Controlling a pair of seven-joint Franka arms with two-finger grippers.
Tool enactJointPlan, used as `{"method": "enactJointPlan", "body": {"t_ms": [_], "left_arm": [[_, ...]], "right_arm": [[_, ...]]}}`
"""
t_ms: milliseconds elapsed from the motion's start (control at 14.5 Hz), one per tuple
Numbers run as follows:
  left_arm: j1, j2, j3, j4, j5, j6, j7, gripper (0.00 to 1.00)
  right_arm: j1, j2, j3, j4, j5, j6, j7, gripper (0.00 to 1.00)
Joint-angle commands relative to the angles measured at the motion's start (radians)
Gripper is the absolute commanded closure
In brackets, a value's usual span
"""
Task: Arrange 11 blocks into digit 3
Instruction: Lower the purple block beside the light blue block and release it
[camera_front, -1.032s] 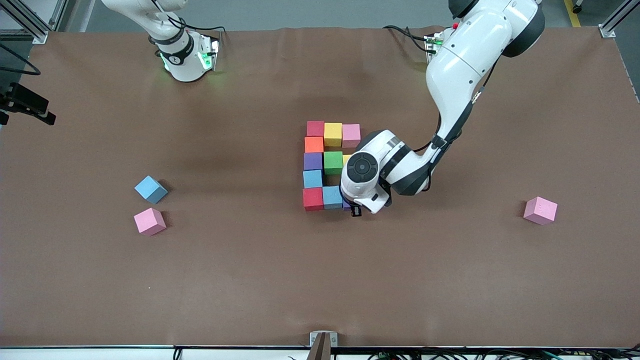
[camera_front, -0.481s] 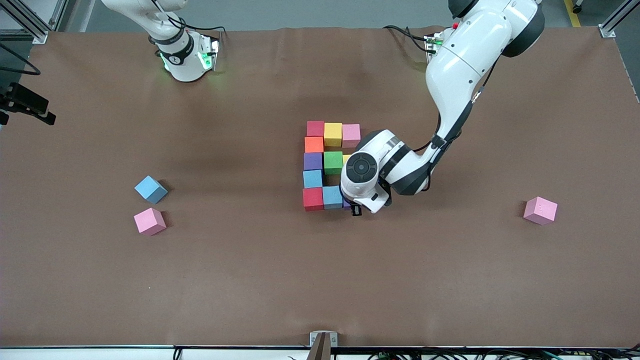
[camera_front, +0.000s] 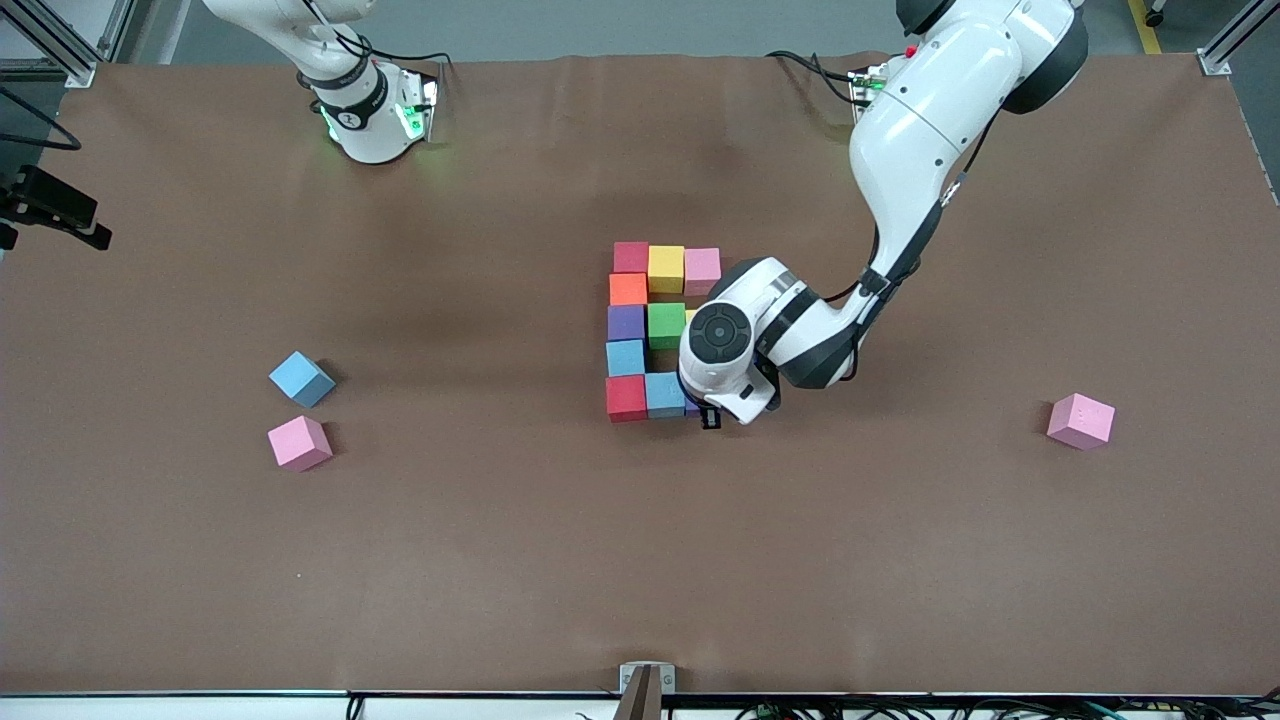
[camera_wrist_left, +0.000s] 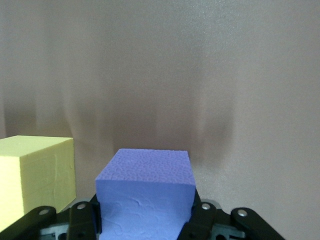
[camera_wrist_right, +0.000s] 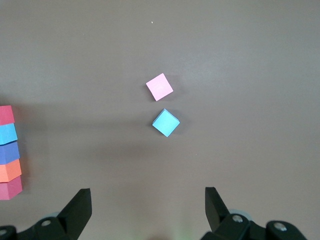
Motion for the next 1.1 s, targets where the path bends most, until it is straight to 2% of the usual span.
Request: {"method": "enactJointPlan", "body": {"t_ms": [0, 69, 206, 275, 344, 688, 894, 1032], "left_arm": [[-0.007, -0.021, 0.006, -0.024, -0.004, -0.016, 0.008, 0.7], [-0.007, -0.019, 0.006, -0.023, -0.004, -0.016, 0.008, 0.62], [-0.007, -0.019, 0.006, -0.02, -0.006, -0.016, 0.007, 0.33], [-0.007, -0.019, 0.006, -0.018, -0.004, -0.016, 0.007, 0.04], [-0.007, -0.019, 0.006, -0.016, -0.004, -0.016, 0.007, 0.0], [-0.007, -0.033, 0.004, -0.012, -0.001, -0.016, 0.008, 0.0], [-0.007, -0.087, 0.001, -0.012, 0.0, -0.065, 0.02, 0.0], [-0.001, -0.149, -0.025, -0.012, 0.002, -0.104, 0.063, 0.0]], "right_arm": [[0.002, 0.0, 0.0, 0.005, -0.003, -0.006, -0.008, 0.0], [0.002, 0.0, 0.0, 0.005, -0.003, -0.006, -0.008, 0.0], [0.002, 0.0, 0.0, 0.005, -0.003, -0.006, -0.008, 0.0], [0.002, 0.0, 0.0, 0.005, -0.003, -0.006, -0.008, 0.0], [0.002, 0.0, 0.0, 0.005, -0.003, -0.006, -0.008, 0.0], [0.002, 0.0, 0.0, 0.005, -0.003, -0.006, -0.008, 0.0], [0.002, 0.0, 0.0, 0.005, -0.003, -0.006, -0.008, 0.0], [0.002, 0.0, 0.0, 0.005, -0.003, -0.006, -0.008, 0.0]]}}
